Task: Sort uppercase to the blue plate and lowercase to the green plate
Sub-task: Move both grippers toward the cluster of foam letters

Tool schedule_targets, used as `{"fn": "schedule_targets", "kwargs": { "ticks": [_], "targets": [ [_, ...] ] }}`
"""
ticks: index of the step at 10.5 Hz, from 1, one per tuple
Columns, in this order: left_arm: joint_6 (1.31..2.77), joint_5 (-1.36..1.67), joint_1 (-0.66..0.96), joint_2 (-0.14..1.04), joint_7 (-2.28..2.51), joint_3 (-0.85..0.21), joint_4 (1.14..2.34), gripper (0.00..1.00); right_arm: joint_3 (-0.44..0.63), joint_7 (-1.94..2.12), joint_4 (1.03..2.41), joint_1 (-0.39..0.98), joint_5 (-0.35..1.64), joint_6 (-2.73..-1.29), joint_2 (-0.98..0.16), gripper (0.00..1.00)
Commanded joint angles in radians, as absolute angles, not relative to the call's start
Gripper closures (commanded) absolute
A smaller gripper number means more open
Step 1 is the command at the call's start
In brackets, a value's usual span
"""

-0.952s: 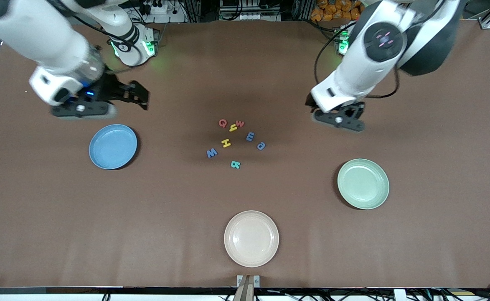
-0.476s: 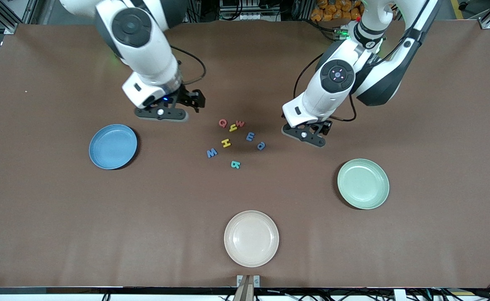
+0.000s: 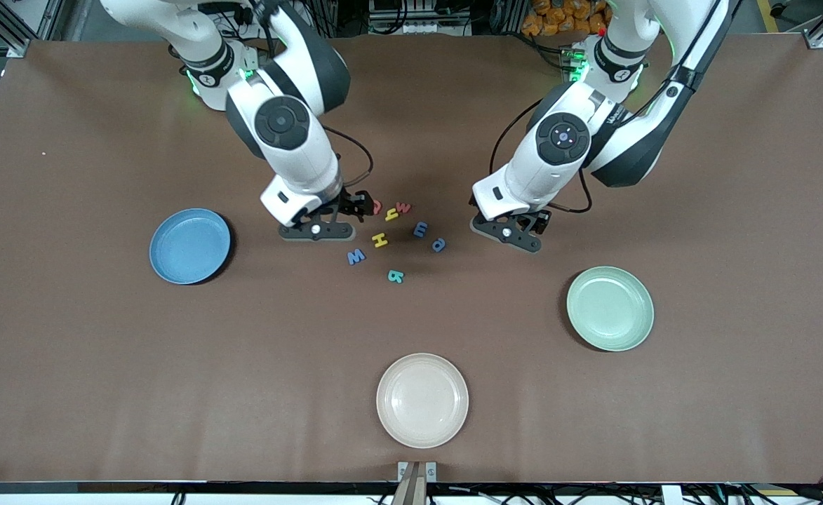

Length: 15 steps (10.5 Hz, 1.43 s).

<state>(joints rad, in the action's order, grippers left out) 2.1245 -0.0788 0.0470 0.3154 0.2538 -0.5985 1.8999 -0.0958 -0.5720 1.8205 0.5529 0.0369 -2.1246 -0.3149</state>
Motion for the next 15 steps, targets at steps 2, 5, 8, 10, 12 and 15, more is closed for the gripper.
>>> {"fn": "schedule_targets", "kwargs": {
  "ticks": [2, 5, 8, 10, 12, 15],
  "targets": [
    [2.178, -0.112, 0.043, 0.365, 0.261, -0.607, 1.907, 0.00, -0.114, -0.355, 1.878, 0.555, 0.026, -2.268, -0.374, 0.02],
    [2.210, -0.118, 0.046, 0.411, 0.270, -0.606, 1.907, 0.00, -0.114, -0.201, 1.878, 0.548, 0.025, -2.324, -0.442, 0.18],
    [2.296, -0.204, 0.070, 0.495, 0.300, -0.606, 1.908, 0.00, -0.110, -0.161, 1.879, 0.540, 0.022, -2.407, -0.508, 0.24],
    [2.332, -0.248, 0.104, 0.531, 0.365, -0.606, 1.902, 0.00, -0.106, -0.161, 1.878, 0.520, 0.015, -2.416, -0.529, 0.24],
    [2.339, -0.300, 0.147, 0.560, 0.449, -0.603, 1.899, 0.00, -0.104, -0.161, 1.878, 0.511, -0.017, -2.416, -0.538, 0.23],
    [2.342, -0.379, 0.195, 0.598, 0.531, -0.597, 1.887, 0.02, -0.104, -0.170, 1.876, 0.505, -0.017, -2.449, -0.577, 0.23]
  ]
}}
